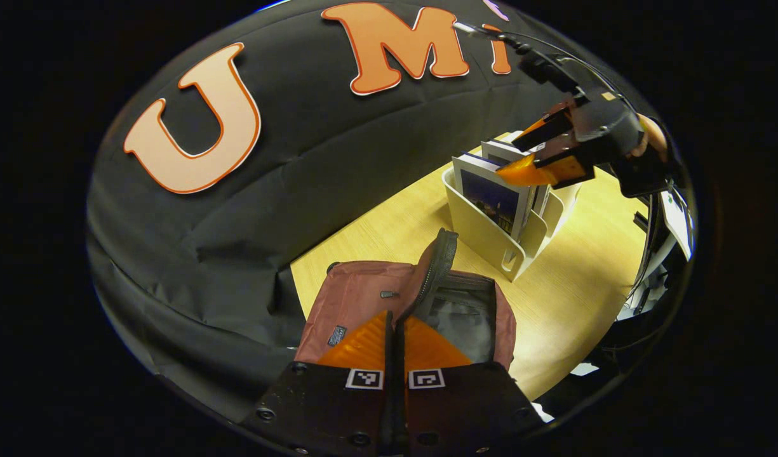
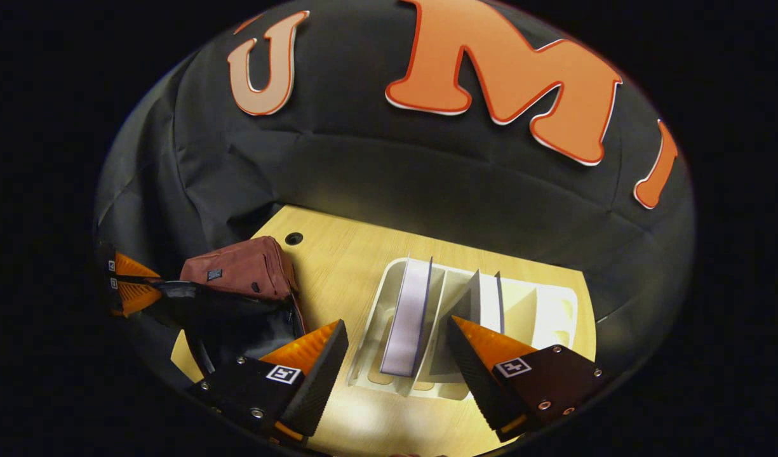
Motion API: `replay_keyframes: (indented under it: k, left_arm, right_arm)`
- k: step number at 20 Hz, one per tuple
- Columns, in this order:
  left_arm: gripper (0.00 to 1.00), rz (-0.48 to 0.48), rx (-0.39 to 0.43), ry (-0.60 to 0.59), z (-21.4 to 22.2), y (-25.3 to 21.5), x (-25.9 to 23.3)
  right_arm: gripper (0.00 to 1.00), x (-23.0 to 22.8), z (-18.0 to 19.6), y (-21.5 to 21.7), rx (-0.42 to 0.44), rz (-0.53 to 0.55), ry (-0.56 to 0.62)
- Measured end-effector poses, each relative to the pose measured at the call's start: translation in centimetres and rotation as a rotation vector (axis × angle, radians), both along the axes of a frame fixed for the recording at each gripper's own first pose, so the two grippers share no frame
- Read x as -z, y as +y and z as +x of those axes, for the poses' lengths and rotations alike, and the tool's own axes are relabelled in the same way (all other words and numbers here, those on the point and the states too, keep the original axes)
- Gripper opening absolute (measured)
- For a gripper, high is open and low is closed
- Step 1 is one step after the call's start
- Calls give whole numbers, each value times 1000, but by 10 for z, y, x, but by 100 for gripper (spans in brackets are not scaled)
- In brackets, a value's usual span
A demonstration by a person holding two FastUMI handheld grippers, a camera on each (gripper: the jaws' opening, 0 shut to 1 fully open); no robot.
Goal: Open the schoolbag, grab two books from the bookshelf and put them into the schoolbag.
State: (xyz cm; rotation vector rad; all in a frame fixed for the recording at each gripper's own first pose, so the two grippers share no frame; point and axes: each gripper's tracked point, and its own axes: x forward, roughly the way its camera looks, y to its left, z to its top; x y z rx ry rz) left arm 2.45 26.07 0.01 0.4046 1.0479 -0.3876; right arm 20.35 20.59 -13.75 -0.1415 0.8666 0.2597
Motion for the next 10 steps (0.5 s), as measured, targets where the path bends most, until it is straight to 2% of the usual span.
replay_keyframes:
  k: [2, 6, 10]
  left_arm:
    - [1, -1, 10, -2, 3, 2, 0]
    - [1, -10, 29, 5, 2, 2, 3]
    - [1, -22, 32, 2, 3, 5, 4]
  right_arm:
    - [95, 11, 7, 1, -4, -7, 78]
    - [95, 33, 29, -13, 23, -87, 190]
    - [94, 54, 30, -13, 57, -81, 346]
